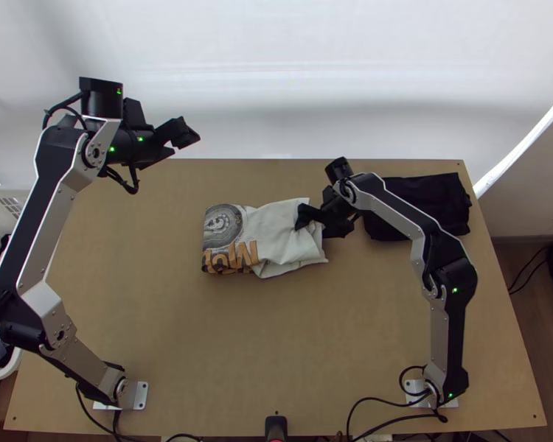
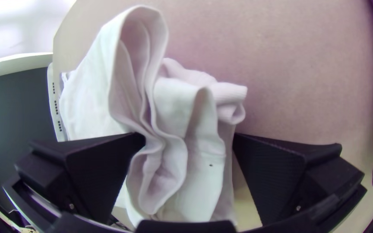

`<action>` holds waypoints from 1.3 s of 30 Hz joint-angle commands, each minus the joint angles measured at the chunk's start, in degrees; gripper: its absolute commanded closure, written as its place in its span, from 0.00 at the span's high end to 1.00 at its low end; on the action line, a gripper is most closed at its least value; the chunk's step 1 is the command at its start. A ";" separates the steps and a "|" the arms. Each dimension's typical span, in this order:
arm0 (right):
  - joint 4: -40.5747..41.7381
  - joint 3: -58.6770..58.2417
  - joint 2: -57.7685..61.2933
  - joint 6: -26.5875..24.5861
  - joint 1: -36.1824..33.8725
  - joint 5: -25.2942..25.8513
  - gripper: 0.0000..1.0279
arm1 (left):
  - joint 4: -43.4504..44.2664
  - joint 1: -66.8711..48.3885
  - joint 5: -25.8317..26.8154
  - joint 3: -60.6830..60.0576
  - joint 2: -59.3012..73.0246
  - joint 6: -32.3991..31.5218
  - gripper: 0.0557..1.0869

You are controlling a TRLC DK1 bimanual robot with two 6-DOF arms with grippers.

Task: Fold the t-shirt

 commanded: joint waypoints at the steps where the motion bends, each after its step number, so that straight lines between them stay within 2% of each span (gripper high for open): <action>1: 0.16 0.84 3.28 0.18 1.57 -1.83 0.95 | -0.25 0.61 -0.32 0.32 1.04 0.24 0.96; 11: 0.16 8.31 7.94 3.16 6.05 -3.41 0.95 | -0.25 0.79 -0.32 0.41 1.04 0.07 0.96; 12: 0.16 8.75 8.03 3.43 6.32 -3.67 0.91 | -0.25 0.79 -0.32 0.41 1.04 0.07 0.96; 14: -0.19 9.10 7.85 3.52 6.67 -4.02 0.71 | -0.25 1.05 -0.32 0.50 0.87 0.07 0.96; 16: -0.19 8.84 6.62 3.78 6.40 -3.93 0.35 | -0.25 1.32 -0.32 0.50 0.69 0.07 0.96; 17: -0.19 8.75 5.74 3.95 5.88 -3.93 0.13 | -0.25 1.49 -0.32 0.50 0.60 0.07 0.96; 18: -0.19 8.75 4.43 4.31 5.17 -3.93 0.02 | -0.34 1.67 -0.32 0.50 0.60 0.07 0.96; 25: -1.42 8.66 -7.26 4.04 -2.56 -4.11 0.03 | -0.34 2.02 -0.23 0.50 0.69 -0.02 0.96; 27: -1.51 8.93 -10.43 3.52 -5.29 -5.69 0.03 | -0.16 2.02 -0.23 0.50 0.69 -0.02 0.96; 32: -7.93 14.20 -14.73 -3.34 -11.61 -7.63 0.03 | -0.16 2.20 -0.23 0.59 0.60 -0.02 0.96; 34: -9.95 16.93 -15.17 -4.40 -14.34 -8.15 0.03 | -0.16 2.20 -0.23 0.59 0.69 -0.02 0.96; 39: -15.05 22.90 -14.47 -9.23 -21.72 -12.72 0.03 | -0.16 2.20 -0.14 0.85 0.69 -0.11 0.96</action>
